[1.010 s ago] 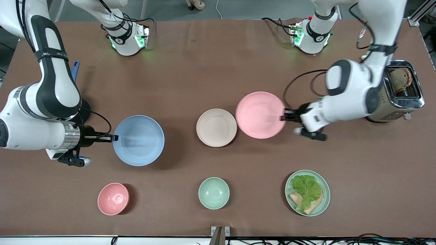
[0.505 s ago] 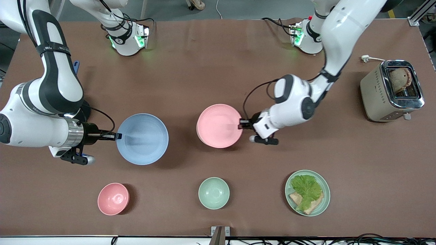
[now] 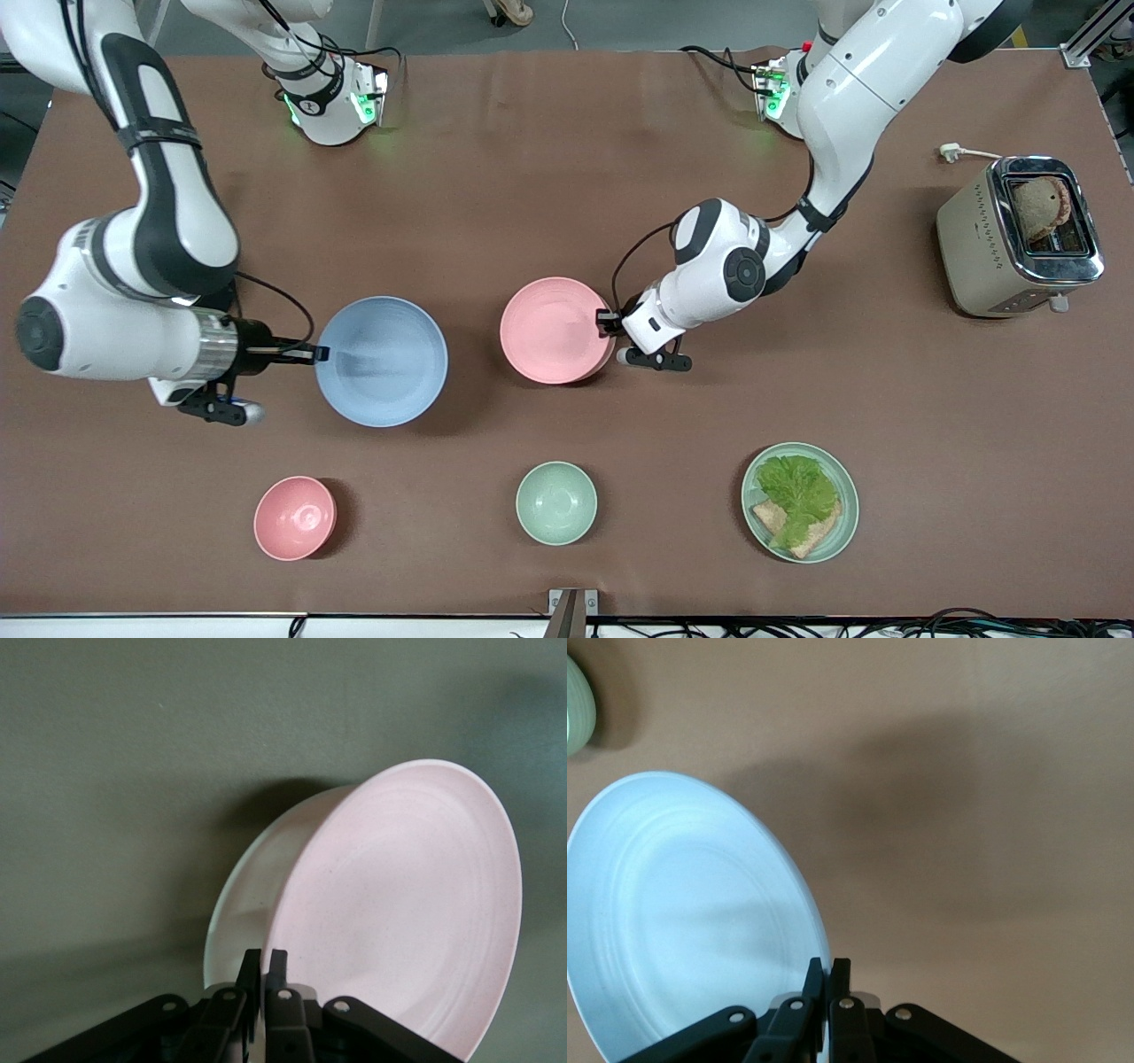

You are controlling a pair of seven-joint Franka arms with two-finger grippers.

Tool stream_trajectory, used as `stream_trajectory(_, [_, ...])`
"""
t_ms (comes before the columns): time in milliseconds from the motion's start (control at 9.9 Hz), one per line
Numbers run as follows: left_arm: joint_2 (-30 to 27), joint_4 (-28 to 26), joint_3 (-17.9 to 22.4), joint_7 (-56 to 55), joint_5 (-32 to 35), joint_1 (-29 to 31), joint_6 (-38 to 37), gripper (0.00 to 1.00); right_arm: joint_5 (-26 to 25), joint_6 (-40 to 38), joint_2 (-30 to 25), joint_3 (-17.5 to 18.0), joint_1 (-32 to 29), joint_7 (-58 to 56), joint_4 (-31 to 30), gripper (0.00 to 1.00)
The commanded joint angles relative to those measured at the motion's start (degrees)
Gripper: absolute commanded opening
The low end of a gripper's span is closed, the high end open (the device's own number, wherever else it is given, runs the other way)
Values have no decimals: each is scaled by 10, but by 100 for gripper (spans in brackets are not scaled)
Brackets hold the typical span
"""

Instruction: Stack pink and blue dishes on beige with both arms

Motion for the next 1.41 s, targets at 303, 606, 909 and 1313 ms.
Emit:
stream_trajectory(303, [18,-9,2,-6,41,-2,-2,60,-5,20,-37,43,-6,34,-62,1])
stream_trajectory(606, [-5,-6,2,-6,42,6,-47,100,-2,80,-52,93,-7,72,-118,1])
stream_trajectory(909, [-120,4,50,0,41,8,-216,100,-2,219,-50,162,-3,129,-187,1])
stream_trajectory(1313, [-280,23,195,52,45,7,-363,100,-7,376,-16,170,78,196,-218,1])
